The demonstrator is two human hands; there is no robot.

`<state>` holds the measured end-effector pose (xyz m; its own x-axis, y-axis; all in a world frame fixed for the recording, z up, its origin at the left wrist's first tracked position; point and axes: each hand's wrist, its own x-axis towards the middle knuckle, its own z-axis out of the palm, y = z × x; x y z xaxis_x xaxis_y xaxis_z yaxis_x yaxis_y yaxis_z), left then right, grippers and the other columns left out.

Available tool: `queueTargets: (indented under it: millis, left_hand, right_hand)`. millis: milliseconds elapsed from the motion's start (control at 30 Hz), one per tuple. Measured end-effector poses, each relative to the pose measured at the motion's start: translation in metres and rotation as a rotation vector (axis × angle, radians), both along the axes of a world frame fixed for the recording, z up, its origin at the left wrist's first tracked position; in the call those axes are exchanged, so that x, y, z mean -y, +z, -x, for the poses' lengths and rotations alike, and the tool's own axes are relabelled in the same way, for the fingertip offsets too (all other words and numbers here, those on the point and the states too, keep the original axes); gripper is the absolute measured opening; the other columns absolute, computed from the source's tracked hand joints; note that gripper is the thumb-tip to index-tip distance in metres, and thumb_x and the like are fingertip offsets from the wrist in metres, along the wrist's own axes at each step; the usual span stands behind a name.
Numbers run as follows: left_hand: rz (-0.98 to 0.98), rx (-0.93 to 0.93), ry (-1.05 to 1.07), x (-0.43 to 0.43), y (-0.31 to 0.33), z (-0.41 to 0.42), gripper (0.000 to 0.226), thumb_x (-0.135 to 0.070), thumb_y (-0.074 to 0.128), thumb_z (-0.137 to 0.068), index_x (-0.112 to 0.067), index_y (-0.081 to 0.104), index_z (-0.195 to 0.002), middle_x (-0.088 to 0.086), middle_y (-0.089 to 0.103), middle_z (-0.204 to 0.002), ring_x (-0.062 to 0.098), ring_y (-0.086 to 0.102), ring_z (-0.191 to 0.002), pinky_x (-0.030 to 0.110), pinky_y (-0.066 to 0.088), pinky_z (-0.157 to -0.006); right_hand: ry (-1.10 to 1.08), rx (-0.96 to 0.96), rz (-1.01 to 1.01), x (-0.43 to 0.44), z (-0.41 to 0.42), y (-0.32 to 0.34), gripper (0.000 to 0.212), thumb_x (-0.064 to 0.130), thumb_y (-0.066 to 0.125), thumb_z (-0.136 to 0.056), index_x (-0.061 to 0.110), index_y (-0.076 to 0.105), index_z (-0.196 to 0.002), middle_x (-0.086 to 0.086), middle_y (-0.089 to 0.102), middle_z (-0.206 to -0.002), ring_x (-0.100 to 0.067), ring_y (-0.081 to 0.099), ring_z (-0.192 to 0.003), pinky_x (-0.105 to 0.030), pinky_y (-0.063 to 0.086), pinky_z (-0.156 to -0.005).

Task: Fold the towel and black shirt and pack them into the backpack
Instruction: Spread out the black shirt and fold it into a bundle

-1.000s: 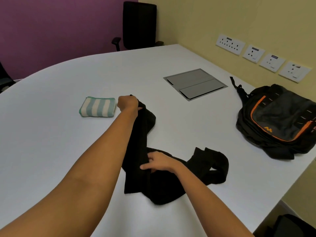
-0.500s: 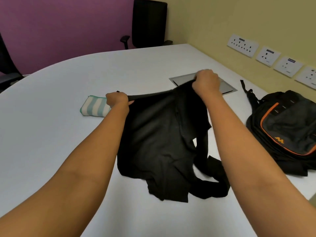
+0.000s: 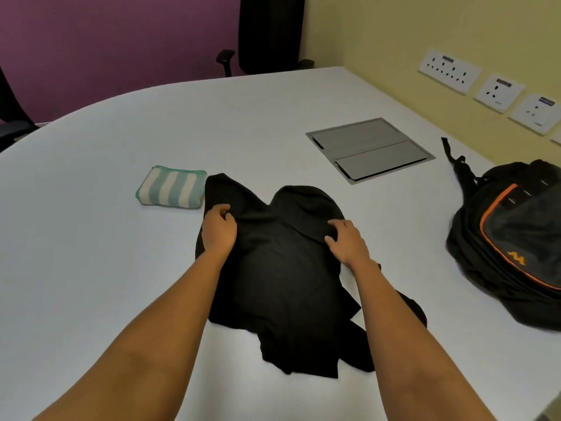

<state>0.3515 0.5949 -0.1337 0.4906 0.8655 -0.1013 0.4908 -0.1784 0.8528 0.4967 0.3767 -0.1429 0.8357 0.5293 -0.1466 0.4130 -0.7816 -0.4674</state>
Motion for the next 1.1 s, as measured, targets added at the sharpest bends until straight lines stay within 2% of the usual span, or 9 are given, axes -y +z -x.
queueTargets:
  millis: [133,267,467,567,633,700,800,933,1100]
  left_hand:
    - [-0.130,-0.186,0.075,0.028,-0.029,0.029,0.041,-0.009,0.045,-0.093,-0.009,0.048,-0.134,0.014,0.050,-0.137,0.032,0.047,-0.126,0.044,0.033,-0.109]
    - [0.002,-0.267,0.210,0.052,-0.039,0.058,0.051,-0.009,0.048,-0.094,-0.005,0.033,-0.142,0.017,0.039,-0.144,0.036,0.038,-0.131,0.047,0.031,-0.109]
    - [0.042,-0.277,0.187,0.083,-0.040,0.083,0.052,-0.010,0.053,-0.093,-0.003,0.035,-0.141,0.019,0.038,-0.143,0.037,0.040,-0.130,0.047,0.034,-0.108]
    - [-0.057,-0.337,0.102,0.092,-0.032,0.084,0.049,-0.016,0.053,-0.093,-0.006,0.040,-0.139,0.017,0.040,-0.142,0.035,0.041,-0.129,0.045,0.035,-0.108]
    - [-0.123,-0.295,0.007,0.099,-0.021,0.079,0.043,-0.025,0.054,-0.093,-0.009,0.049,-0.133,0.013,0.046,-0.138,0.031,0.046,-0.125,0.042,0.038,-0.104]
    - [-0.078,-0.196,-0.147,0.108,-0.005,0.067,0.040,-0.035,0.055,-0.092,-0.014,0.055,-0.127,0.008,0.055,-0.129,0.025,0.053,-0.118,0.037,0.042,-0.097]
    - [0.094,-0.172,-0.417,0.116,0.021,0.048,0.050,-0.047,0.061,-0.086,-0.017,0.057,-0.126,0.004,0.061,-0.123,0.021,0.057,-0.111,0.033,0.046,-0.095]
    - [0.013,-0.336,-0.500,0.110,0.040,0.043,0.044,-0.023,0.069,-0.083,-0.017,0.059,-0.126,0.008,0.054,-0.130,0.026,0.057,-0.113,0.032,0.046,-0.093]
    - [-0.083,-0.248,-0.358,0.097,0.046,0.057,0.033,-0.004,0.052,-0.091,-0.015,0.064,-0.120,0.011,0.060,-0.124,0.026,0.060,-0.104,0.026,0.046,-0.080]
  right_hand:
    - [-0.075,-0.020,0.108,0.030,0.033,-0.025,0.056,0.038,0.052,-0.094,0.015,0.036,-0.142,-0.011,0.037,-0.145,-0.029,0.039,-0.131,-0.042,0.036,-0.108]
    - [-0.139,-0.055,0.102,0.048,0.070,-0.035,0.066,0.046,0.052,-0.092,0.012,0.032,-0.145,-0.011,0.040,-0.144,-0.028,0.037,-0.132,-0.040,0.034,-0.107]
    - [-0.280,-0.144,-0.015,0.062,0.101,-0.038,0.050,0.020,0.059,-0.092,0.008,0.043,-0.138,-0.013,0.053,-0.133,-0.028,0.048,-0.125,-0.037,0.039,-0.104]
    - [-0.345,-0.263,-0.107,0.058,0.103,-0.022,0.010,0.015,0.058,-0.088,0.007,0.064,-0.090,-0.014,0.064,-0.090,-0.028,0.060,-0.089,-0.039,0.048,-0.089]
    - [-0.361,-0.404,-0.256,0.050,0.109,-0.005,0.028,0.017,0.060,-0.085,0.015,0.044,-0.062,-0.007,0.050,-0.068,-0.020,0.052,-0.068,-0.039,0.056,-0.073]
    - [-0.304,-0.604,-0.397,0.036,0.124,0.016,0.024,0.014,0.059,-0.086,0.015,0.043,-0.068,-0.003,0.049,-0.071,-0.014,0.052,-0.067,-0.026,0.054,-0.058]
    - [-0.093,-0.797,-0.470,0.012,0.155,0.036,0.009,0.010,0.059,-0.088,0.011,0.053,-0.094,-0.006,0.057,-0.085,-0.013,0.060,-0.073,-0.024,0.054,-0.059]
    - [0.101,-0.920,-0.546,0.000,0.181,0.038,0.035,0.012,0.060,-0.091,0.009,0.050,-0.124,-0.008,0.063,-0.112,-0.019,0.066,-0.096,-0.026,0.058,-0.071]
    - [0.073,-0.642,-0.471,0.015,0.160,0.034,0.022,0.013,0.057,-0.092,0.014,0.060,-0.114,-0.003,0.062,-0.101,-0.017,0.063,-0.092,-0.027,0.055,-0.082]
